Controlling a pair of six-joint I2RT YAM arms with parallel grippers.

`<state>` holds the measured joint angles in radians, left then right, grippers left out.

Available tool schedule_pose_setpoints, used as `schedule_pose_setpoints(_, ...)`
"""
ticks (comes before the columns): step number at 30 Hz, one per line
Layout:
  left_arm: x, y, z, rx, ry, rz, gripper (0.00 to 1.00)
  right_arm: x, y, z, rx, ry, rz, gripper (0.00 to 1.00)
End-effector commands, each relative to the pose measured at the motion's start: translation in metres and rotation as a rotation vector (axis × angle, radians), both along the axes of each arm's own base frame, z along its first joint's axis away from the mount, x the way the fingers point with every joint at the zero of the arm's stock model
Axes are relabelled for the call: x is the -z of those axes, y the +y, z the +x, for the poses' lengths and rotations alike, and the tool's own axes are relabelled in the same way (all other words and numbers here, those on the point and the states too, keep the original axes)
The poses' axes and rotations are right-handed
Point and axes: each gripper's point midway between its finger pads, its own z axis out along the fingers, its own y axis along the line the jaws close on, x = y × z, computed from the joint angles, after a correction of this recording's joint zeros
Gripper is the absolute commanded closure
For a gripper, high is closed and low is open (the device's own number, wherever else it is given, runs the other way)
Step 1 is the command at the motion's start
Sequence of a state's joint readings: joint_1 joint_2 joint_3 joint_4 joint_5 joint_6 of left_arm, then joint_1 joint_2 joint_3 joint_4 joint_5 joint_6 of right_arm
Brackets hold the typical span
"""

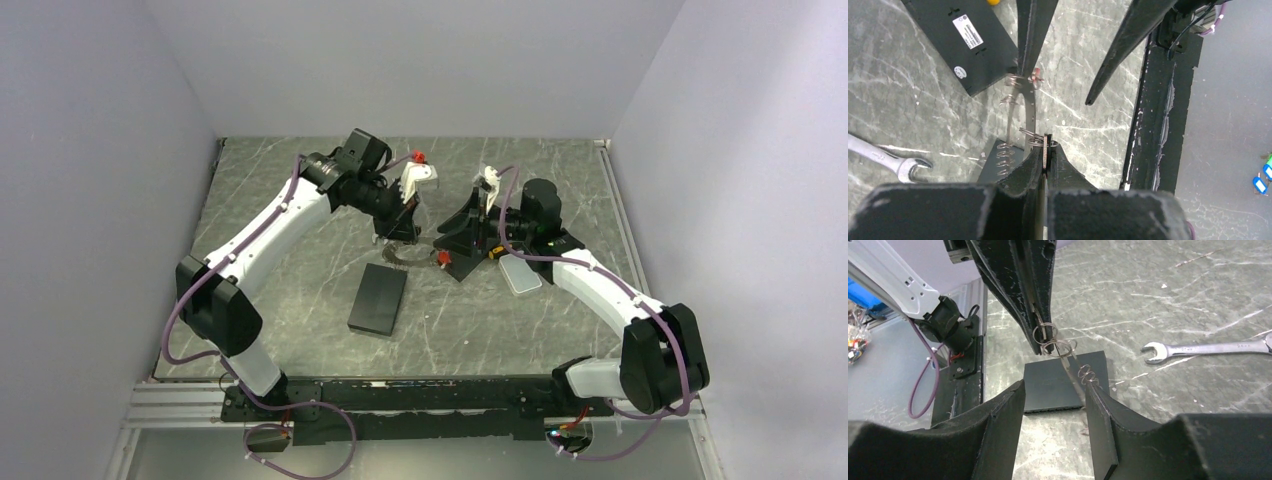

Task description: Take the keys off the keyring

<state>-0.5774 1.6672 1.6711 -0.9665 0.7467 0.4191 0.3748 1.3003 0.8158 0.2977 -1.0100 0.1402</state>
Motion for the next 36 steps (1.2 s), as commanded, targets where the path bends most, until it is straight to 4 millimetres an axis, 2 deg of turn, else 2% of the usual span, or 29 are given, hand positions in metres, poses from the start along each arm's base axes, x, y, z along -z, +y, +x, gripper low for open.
schedule_pose_setpoints(1,-0.003,-0.004,0.005,-0.046,0.003,0.029,1.0,-0.016,0.002,-0.004,-0.022,-0.055,0.057,0.49)
schedule_pose_setpoints(7,0.003,-0.008,-0.009,-0.092,0.18,0.054,1.0,-0.009,0.006,-0.005,-0.021,-0.06,0.074,0.49)
schedule_pose_setpoints(14,0.003,-0.01,-0.007,-0.116,0.24,0.085,1.0,-0.008,0.009,-0.012,-0.044,-0.069,0.079,0.52)
schedule_pose_setpoints(32,0.001,-0.026,-0.025,-0.035,0.277,0.053,1.0,0.007,0.019,-0.016,-0.073,-0.037,0.082,0.58)
schedule_pose_setpoints(36,-0.002,-0.027,-0.028,-0.015,0.282,0.042,1.0,0.008,0.02,-0.017,-0.078,-0.033,0.086,0.65)
